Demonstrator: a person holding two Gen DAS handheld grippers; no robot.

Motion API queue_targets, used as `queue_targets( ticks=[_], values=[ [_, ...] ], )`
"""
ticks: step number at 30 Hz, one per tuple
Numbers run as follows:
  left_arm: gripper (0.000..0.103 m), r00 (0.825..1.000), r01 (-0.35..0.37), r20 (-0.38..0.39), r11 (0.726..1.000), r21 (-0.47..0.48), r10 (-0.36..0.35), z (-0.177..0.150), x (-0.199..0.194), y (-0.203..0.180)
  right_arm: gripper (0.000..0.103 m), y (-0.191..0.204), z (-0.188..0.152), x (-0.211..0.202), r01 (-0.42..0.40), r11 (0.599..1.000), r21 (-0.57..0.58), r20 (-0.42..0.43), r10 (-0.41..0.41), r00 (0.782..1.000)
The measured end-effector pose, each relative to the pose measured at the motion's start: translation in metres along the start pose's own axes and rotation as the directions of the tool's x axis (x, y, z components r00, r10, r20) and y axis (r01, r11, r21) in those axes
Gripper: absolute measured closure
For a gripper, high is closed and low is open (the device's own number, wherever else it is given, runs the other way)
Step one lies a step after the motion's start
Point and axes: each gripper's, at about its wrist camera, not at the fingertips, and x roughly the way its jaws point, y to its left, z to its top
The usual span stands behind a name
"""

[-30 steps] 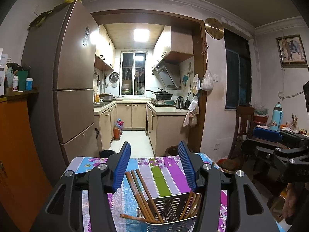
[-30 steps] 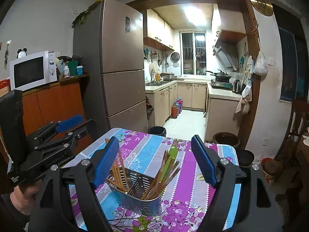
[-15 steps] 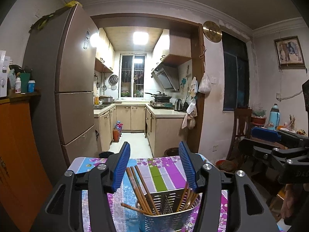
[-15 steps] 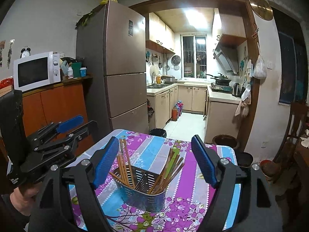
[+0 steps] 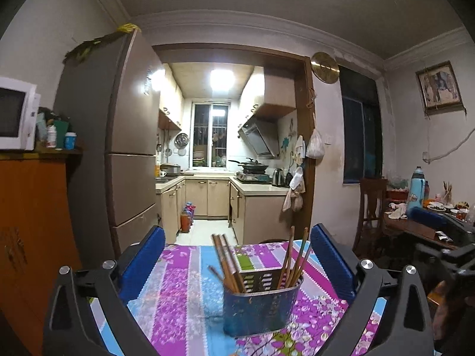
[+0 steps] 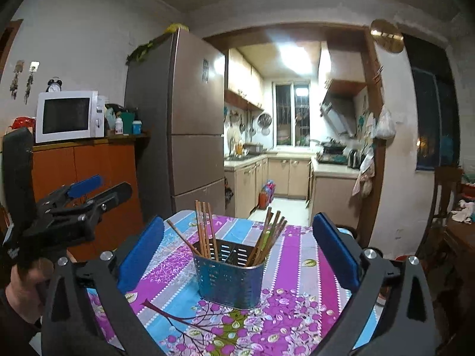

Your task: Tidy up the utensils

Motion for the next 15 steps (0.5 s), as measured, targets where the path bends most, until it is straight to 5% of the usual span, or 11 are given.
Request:
queue_targets(
  ticks=[15],
  values=[
    [0.005, 0.999, -0.029, 0.022, 0.999, -0.023, 0.029, -0.053, -0.105, -0.008, 0.006, 0.039, -0.054, -0.088, 0.043, 0.999, 0.021, 0.05, -0.044, 0.998]
  ],
)
